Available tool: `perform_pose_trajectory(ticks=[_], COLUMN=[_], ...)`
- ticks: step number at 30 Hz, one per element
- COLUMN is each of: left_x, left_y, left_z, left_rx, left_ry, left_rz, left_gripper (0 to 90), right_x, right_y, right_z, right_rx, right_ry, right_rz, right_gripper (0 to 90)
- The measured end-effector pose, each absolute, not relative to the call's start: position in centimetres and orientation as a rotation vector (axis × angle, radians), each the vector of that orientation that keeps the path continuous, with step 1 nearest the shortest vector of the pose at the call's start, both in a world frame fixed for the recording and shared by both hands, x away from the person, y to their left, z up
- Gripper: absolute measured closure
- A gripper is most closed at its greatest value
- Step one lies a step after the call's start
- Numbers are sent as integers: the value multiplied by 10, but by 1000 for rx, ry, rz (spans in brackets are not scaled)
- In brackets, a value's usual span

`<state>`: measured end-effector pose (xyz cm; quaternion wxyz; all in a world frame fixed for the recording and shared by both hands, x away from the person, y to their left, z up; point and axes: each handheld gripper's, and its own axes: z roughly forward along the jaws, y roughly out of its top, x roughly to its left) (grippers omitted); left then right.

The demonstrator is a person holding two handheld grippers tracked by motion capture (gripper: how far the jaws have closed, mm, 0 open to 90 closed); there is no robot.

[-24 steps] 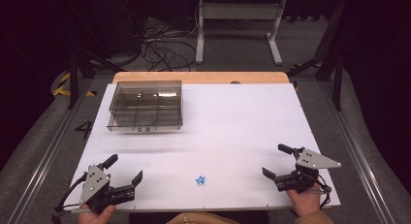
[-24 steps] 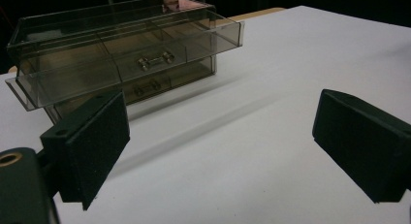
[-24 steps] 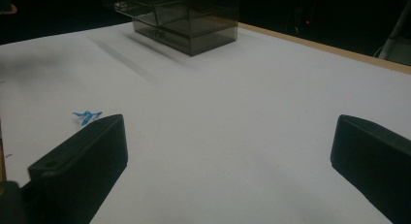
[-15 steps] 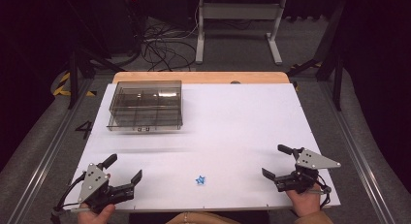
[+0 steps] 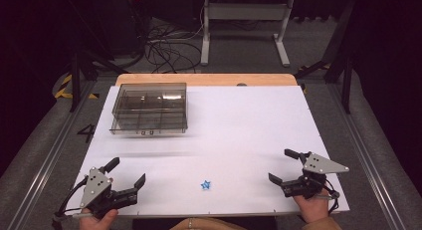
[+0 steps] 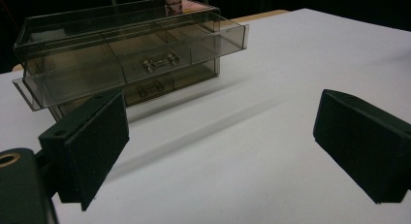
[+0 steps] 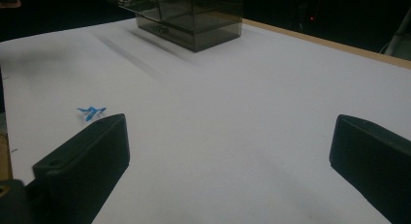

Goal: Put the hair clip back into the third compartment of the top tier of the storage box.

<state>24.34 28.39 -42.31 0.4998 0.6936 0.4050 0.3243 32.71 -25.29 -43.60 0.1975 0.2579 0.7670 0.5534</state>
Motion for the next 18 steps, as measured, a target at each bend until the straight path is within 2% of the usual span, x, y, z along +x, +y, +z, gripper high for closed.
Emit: perform_pose_trajectory(ticks=[18], left_x=[251], left_y=[271], left_z=[-413], left_rx=[1715], left_ry=[952], left_rz=[684], left_gripper=[68], right_x=[327], right_y=[-252], right_z=[-437], right_rx=[726], right_ry=[2162], right_rz=[1543], right_gripper=[17])
